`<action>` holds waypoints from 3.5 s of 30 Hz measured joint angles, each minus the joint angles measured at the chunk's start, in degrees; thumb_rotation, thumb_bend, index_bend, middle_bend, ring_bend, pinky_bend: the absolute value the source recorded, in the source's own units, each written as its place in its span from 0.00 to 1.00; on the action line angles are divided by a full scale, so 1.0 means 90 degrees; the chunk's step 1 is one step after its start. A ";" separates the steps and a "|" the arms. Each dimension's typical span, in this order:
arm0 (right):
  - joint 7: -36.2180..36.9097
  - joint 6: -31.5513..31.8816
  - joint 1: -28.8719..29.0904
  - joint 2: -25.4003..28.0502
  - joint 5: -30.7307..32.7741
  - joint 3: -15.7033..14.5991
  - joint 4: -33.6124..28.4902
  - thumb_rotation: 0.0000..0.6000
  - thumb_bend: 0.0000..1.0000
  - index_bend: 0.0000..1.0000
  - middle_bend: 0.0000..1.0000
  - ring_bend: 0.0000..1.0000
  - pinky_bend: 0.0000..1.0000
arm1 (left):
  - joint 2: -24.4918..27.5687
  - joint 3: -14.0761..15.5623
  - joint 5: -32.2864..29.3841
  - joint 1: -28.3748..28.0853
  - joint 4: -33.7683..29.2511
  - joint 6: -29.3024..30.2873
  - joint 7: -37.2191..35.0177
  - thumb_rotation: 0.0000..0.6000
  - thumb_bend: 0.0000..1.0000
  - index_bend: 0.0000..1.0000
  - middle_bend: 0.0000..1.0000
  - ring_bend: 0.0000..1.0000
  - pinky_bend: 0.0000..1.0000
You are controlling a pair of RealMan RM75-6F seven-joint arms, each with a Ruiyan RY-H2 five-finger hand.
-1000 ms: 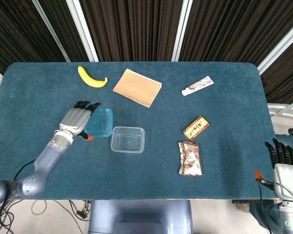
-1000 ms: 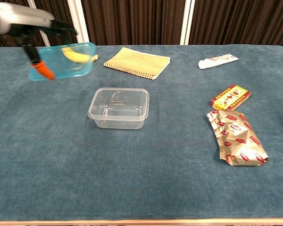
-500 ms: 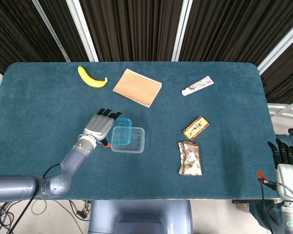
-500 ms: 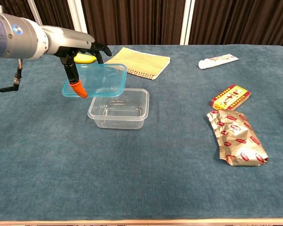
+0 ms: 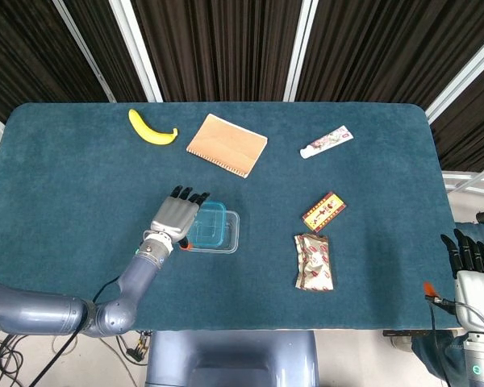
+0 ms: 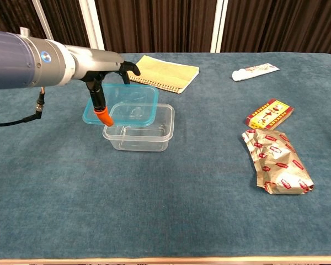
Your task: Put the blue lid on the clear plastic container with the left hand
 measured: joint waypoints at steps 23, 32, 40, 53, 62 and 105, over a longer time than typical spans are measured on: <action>-0.0037 0.0002 -0.0010 0.0005 0.0029 0.0009 -0.0003 1.00 0.29 0.10 0.03 0.04 0.00 | -0.0607 -0.0056 -0.0016 -0.0161 0.0279 0.0164 0.0172 1.00 0.13 0.00 0.17 0.00 0.00; -0.0022 0.0003 -0.0015 0.0010 0.0038 0.0014 -0.0007 1.00 0.29 0.10 0.03 0.04 0.00 | -0.0830 -0.0012 0.0013 -0.0159 0.0484 0.0147 0.0221 1.00 0.13 0.00 0.17 0.00 0.00; -0.0031 -0.0003 -0.0015 0.0005 0.0055 0.0019 -0.0014 1.00 0.29 0.10 0.03 0.04 0.00 | -0.0929 -0.0035 0.0122 -0.0154 0.0539 0.0224 0.0272 1.00 0.13 0.00 0.18 0.00 0.00; -0.0038 0.0000 -0.0019 0.0004 0.0075 0.0029 -0.0022 1.00 0.29 0.10 0.03 0.04 0.00 | -0.1053 -0.0015 0.0115 -0.0146 0.0654 0.0275 0.0440 1.00 0.13 0.00 0.17 0.00 0.00; -0.0046 0.0016 -0.0026 -0.0009 0.0097 0.0044 -0.0031 1.00 0.29 0.10 0.03 0.04 0.00 | -0.1105 -0.0012 0.0111 -0.0122 0.0674 0.0342 0.0557 1.00 0.13 0.00 0.17 0.00 0.00; -0.0039 0.0015 -0.0032 -0.0021 0.0121 0.0058 -0.0035 1.00 0.29 0.10 0.03 0.03 0.00 | -0.1387 0.0029 0.0216 0.0051 0.1117 0.0304 0.0903 1.00 0.13 0.00 0.13 0.00 0.00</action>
